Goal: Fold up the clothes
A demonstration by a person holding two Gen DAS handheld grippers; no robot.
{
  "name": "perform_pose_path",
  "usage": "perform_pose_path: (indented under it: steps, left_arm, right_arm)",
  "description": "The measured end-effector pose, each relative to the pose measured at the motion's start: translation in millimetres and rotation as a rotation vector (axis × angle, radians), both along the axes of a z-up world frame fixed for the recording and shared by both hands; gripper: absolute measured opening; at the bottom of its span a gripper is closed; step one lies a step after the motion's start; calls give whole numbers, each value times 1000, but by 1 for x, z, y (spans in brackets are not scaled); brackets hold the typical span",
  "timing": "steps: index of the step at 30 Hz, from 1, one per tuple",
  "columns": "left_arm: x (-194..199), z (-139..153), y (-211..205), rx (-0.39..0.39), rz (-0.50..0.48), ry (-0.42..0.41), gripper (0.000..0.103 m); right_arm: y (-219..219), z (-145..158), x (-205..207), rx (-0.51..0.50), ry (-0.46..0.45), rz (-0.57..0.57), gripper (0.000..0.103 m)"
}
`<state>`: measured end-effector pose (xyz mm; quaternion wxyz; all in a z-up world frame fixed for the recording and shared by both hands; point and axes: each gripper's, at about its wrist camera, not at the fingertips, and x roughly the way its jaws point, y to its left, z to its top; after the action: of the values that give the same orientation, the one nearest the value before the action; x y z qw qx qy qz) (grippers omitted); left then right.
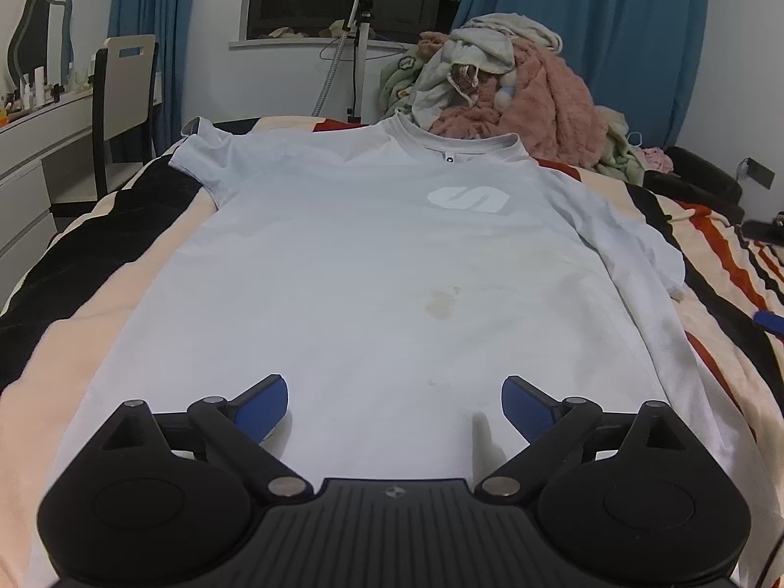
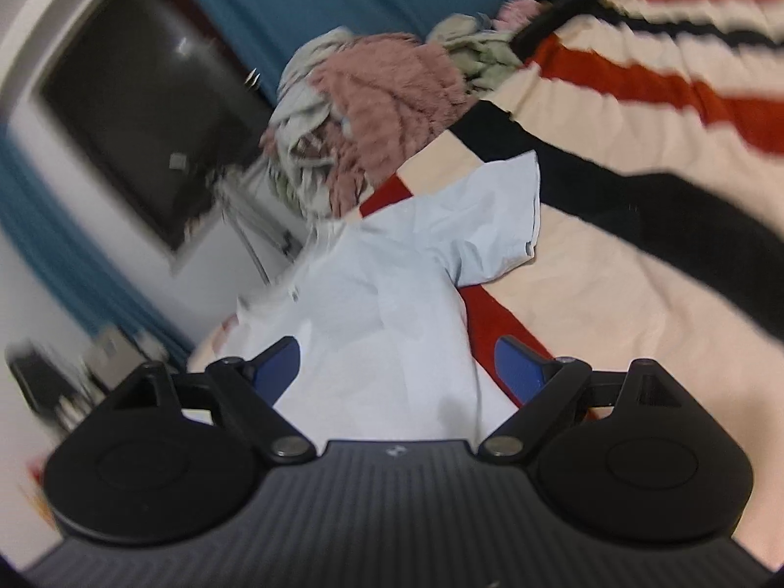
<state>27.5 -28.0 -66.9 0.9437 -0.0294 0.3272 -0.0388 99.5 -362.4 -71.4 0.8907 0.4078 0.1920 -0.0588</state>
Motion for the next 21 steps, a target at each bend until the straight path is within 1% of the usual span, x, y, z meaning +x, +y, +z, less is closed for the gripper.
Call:
perform_pose_path:
  steps: [3, 4, 6, 9, 10, 11, 13, 15, 18, 21]
  left_arm:
    - [-1, 0, 2, 4, 7, -10, 96]
    - [-1, 0, 2, 6, 8, -15, 96]
    - [0, -1, 4, -6, 9, -19, 96]
    - [5, -4, 8, -38, 13, -14, 96]
    - [7, -5, 8, -46, 15, -13, 96]
    - [10, -7, 9, -53, 17, -13, 96]
    - [16, -9, 9, -66, 19, -12, 96]
    - [21, -12, 10, -80, 22, -12, 96]
    - [30, -16, 10, -101, 26, -12, 96]
    - [38, -20, 11, -122, 30, -11, 96]
  right_arm:
    - [-24, -19, 19, 163, -33, -55, 89]
    - [-32, -26, 26, 215, -43, -73, 83]
    - [-50, -45, 43, 309, -49, -103, 78]
    - [-73, -79, 69, 454, -48, -139, 75]
    - [-78, -87, 78, 471, -46, -148, 75]
    - [-81, -95, 87, 484, -41, -153, 75]
    - [-83, -105, 106, 473, -21, -143, 73]
    - [-80, -109, 125, 437, -27, -139, 71]
    - [-76, -115, 153, 380, -38, -134, 72]
    - [-79, -118, 182, 309, -62, -165, 71]
